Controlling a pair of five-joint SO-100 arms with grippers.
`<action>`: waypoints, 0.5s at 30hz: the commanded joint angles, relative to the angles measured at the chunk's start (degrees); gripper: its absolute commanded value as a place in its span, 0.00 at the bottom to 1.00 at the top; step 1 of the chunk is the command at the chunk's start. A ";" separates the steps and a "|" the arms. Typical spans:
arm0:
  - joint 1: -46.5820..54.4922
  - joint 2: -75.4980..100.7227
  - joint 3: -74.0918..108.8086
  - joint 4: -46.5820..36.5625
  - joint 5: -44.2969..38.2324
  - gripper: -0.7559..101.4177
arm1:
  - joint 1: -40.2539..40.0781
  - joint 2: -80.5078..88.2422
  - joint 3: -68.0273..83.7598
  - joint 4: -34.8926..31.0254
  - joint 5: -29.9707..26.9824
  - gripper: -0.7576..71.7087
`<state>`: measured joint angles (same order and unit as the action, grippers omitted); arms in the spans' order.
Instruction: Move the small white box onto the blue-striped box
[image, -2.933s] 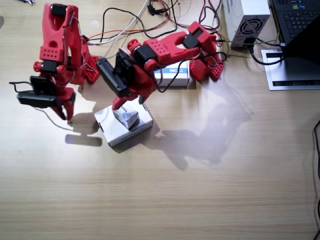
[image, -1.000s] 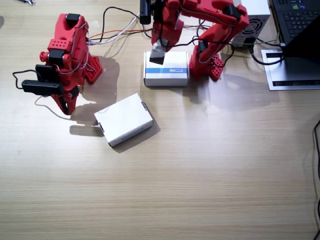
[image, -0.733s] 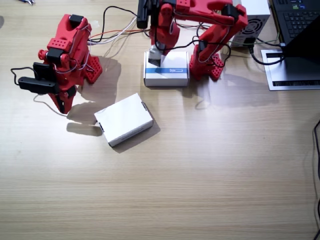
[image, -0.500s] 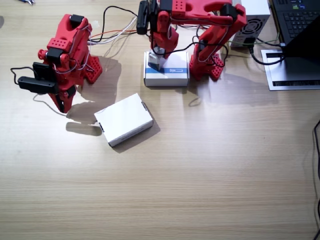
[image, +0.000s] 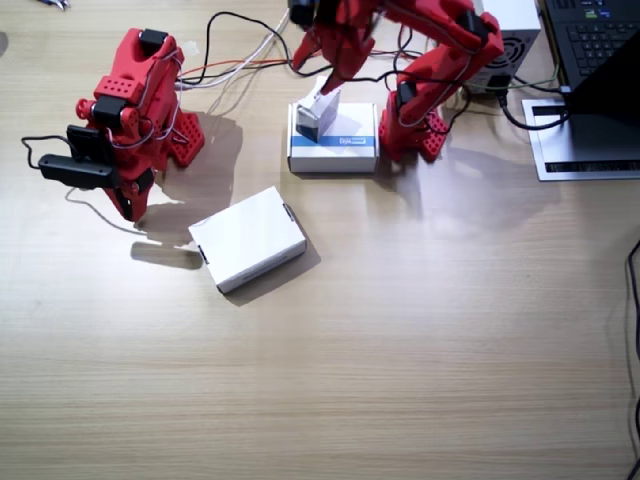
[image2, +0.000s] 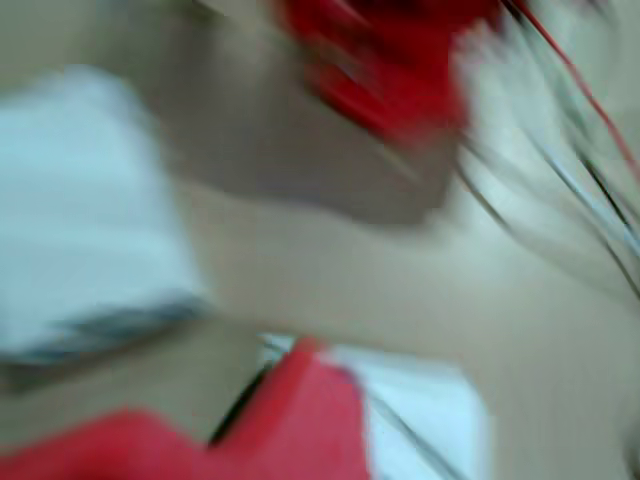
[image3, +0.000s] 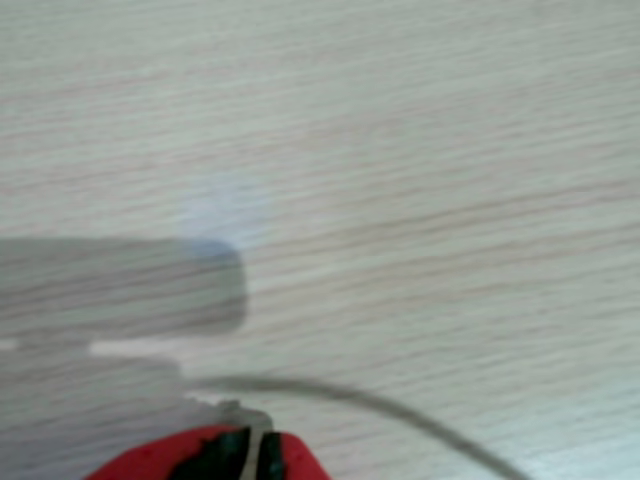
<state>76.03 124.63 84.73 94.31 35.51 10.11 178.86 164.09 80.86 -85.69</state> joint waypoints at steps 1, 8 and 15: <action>-34.54 1.14 -9.58 -5.63 3.25 0.01 | -1.23 1.93 -0.70 1.58 0.79 0.01; -79.63 27.51 35.68 -23.29 9.32 0.01 | -6.94 1.67 -0.70 2.81 4.04 0.01; -78.13 62.93 73.12 -21.62 13.18 0.01 | -5.19 1.67 -0.70 3.16 3.78 0.01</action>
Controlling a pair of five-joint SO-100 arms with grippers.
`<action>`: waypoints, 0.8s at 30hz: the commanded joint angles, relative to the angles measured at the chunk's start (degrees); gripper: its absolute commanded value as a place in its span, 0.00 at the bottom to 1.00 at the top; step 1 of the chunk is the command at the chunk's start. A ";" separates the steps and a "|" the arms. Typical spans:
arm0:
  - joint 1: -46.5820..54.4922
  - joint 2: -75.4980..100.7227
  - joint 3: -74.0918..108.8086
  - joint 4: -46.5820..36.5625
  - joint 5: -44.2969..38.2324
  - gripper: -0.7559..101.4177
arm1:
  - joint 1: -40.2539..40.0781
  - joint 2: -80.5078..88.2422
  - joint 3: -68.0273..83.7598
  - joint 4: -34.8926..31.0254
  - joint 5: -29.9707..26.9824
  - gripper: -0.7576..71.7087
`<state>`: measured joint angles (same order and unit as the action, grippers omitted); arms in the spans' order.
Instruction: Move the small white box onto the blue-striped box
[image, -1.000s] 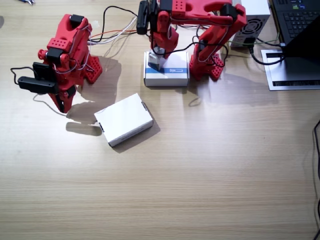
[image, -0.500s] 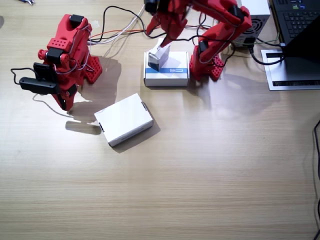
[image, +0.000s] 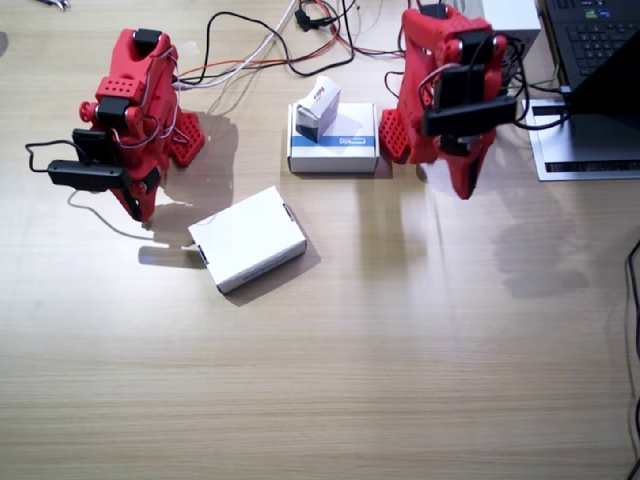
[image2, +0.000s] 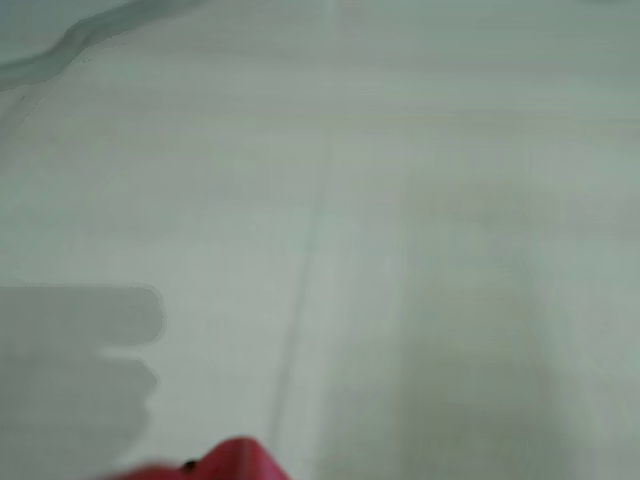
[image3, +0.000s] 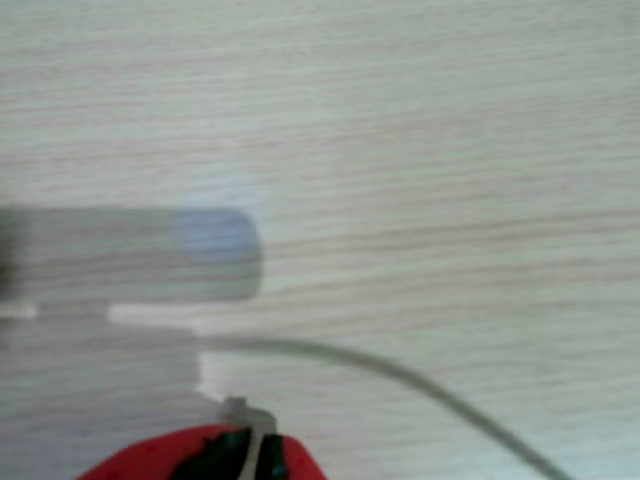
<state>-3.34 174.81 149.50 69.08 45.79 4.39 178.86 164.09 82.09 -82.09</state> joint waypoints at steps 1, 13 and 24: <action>2.46 12.66 10.20 4.22 2.99 0.01 | 1.05 1.67 -0.70 1.93 0.18 0.01; -0.97 12.74 24.61 0.26 24.87 0.01 | 0.26 1.58 -0.62 2.29 -4.75 0.03; -2.29 12.74 24.61 0.35 27.25 0.01 | -6.15 1.67 -0.62 2.29 0.88 0.03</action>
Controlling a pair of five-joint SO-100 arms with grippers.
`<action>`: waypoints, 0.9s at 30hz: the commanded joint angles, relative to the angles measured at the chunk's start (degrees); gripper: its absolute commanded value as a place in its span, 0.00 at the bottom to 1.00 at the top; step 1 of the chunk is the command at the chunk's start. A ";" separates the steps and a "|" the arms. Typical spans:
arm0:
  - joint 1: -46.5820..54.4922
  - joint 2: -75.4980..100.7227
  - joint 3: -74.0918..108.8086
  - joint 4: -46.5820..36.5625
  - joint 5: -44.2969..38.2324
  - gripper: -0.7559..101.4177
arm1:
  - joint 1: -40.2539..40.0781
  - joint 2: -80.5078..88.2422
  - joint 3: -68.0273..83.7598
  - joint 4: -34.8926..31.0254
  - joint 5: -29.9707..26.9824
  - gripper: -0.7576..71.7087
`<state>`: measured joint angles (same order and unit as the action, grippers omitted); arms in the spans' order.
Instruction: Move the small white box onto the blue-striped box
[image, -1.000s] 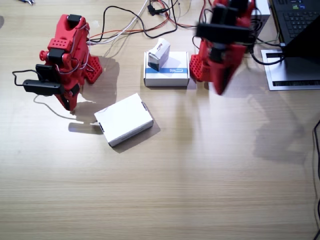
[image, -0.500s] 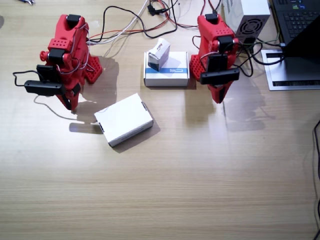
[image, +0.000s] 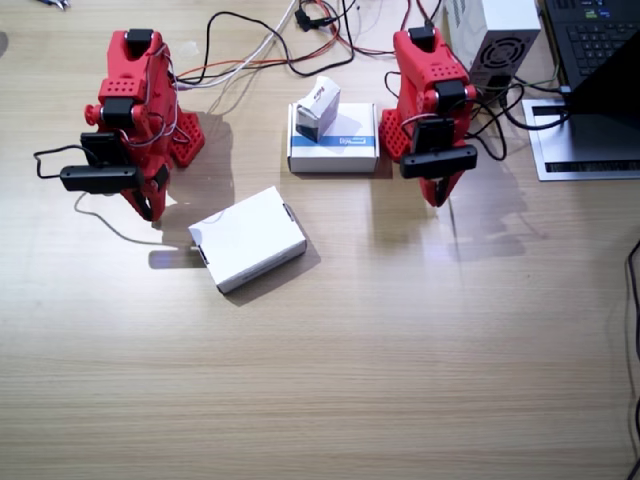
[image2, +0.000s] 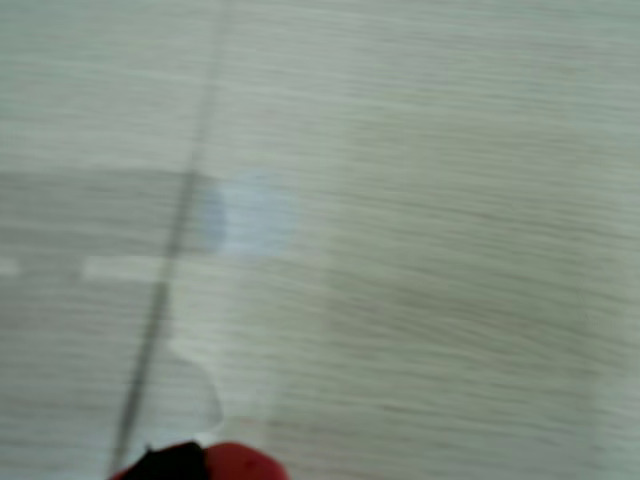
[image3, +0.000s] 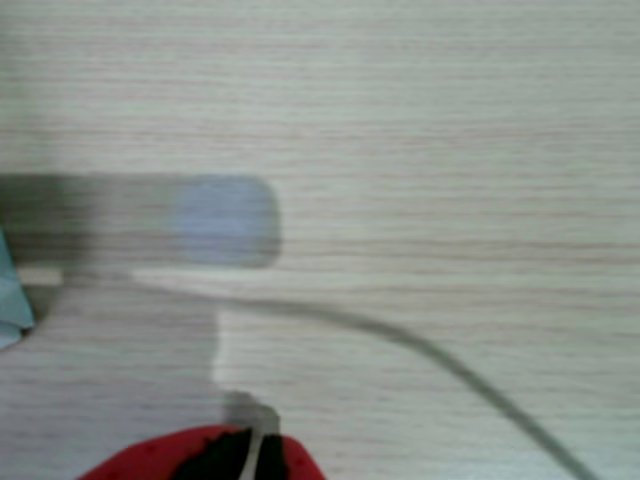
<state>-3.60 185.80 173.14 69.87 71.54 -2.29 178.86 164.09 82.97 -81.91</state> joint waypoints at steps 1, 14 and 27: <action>-2.02 1.76 0.97 -0.44 1.49 0.01 | 0.53 1.67 -0.62 1.32 0.97 0.03; -1.85 1.76 0.97 -0.88 1.76 0.01 | 1.05 1.67 -0.62 1.41 0.18 0.01; -2.37 1.76 0.97 -0.88 2.37 0.01 | 0.53 1.67 -0.62 1.41 0.44 0.01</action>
